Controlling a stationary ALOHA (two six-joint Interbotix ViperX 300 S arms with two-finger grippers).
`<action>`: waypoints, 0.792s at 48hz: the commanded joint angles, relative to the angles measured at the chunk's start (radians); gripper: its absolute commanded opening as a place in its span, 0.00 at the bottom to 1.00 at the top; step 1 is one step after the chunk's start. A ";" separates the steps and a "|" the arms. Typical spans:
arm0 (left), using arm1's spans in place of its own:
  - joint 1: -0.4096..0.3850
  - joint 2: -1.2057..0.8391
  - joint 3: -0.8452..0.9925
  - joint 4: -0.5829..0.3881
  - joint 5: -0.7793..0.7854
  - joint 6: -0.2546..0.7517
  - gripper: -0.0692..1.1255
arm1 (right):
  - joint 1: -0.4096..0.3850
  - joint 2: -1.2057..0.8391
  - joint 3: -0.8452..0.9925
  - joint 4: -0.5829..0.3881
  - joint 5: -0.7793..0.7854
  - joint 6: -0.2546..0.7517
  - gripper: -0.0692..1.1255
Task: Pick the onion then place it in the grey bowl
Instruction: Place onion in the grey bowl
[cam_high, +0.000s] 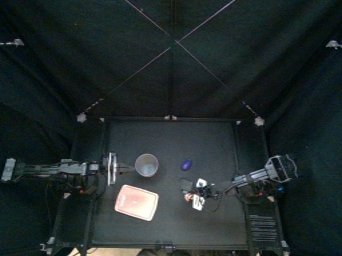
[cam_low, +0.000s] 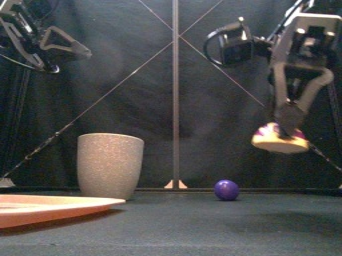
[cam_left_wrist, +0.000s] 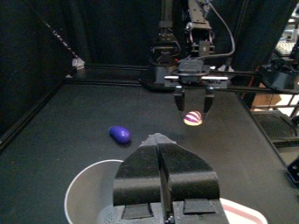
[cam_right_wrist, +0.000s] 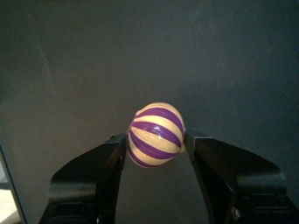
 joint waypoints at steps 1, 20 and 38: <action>0.005 0.003 -0.023 0.002 -0.014 0.000 0.09 | -0.060 -0.020 -0.089 -0.106 -0.064 -0.003 0.66; 0.006 0.003 -0.014 0.000 -0.034 0.000 0.09 | -0.321 0.146 -0.239 -0.278 -0.494 -0.002 0.66; 0.011 0.003 0.011 -0.002 -0.037 -0.002 0.09 | -0.382 0.347 -0.423 -0.273 -0.592 -0.008 0.75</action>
